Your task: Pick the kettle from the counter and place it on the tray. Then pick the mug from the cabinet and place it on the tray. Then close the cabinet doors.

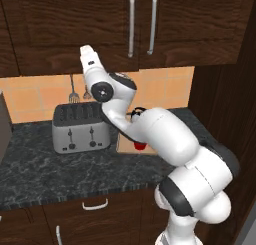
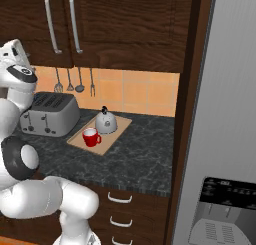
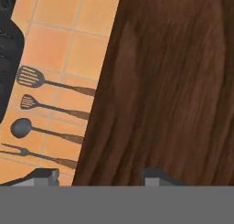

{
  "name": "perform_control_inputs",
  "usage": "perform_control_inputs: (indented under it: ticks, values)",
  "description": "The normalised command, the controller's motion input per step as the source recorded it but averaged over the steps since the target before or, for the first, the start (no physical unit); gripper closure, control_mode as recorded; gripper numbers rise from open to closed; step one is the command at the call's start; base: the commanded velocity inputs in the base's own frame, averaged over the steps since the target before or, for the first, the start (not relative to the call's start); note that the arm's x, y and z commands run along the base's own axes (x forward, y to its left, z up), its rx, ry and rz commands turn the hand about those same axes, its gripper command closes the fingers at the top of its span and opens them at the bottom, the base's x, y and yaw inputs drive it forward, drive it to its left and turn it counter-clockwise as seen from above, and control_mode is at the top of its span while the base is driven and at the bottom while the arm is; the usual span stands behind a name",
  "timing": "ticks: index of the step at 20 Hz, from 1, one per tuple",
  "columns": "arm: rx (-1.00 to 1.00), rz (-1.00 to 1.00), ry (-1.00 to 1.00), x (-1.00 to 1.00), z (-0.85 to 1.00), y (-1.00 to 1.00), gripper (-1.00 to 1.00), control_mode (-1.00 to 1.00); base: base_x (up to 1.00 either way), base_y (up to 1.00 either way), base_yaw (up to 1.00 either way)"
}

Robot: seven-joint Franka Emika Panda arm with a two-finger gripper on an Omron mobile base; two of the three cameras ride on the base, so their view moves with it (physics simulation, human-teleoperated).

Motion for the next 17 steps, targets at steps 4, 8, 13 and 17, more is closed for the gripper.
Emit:
perform_control_inputs:
  ticks: [4, 8, 13, 17]
  values:
    - [0.18, 0.16, 0.04, 0.99, 0.00, -0.08, -1.00, -1.00, 0.00, 0.00, 0.00]
    - [0.16, 0.12, 0.07, 0.97, 0.00, -0.02, -1.00, -1.00, 0.00, 0.00, 0.00]
    - [0.13, 0.09, 0.09, 0.96, -0.04, 0.00, -1.00, -1.00, 0.00, 0.00, 0.00]
    - [0.08, 0.07, 0.06, 0.77, -0.06, 0.00, -1.00, -1.00, 0.00, 0.00, 0.00]
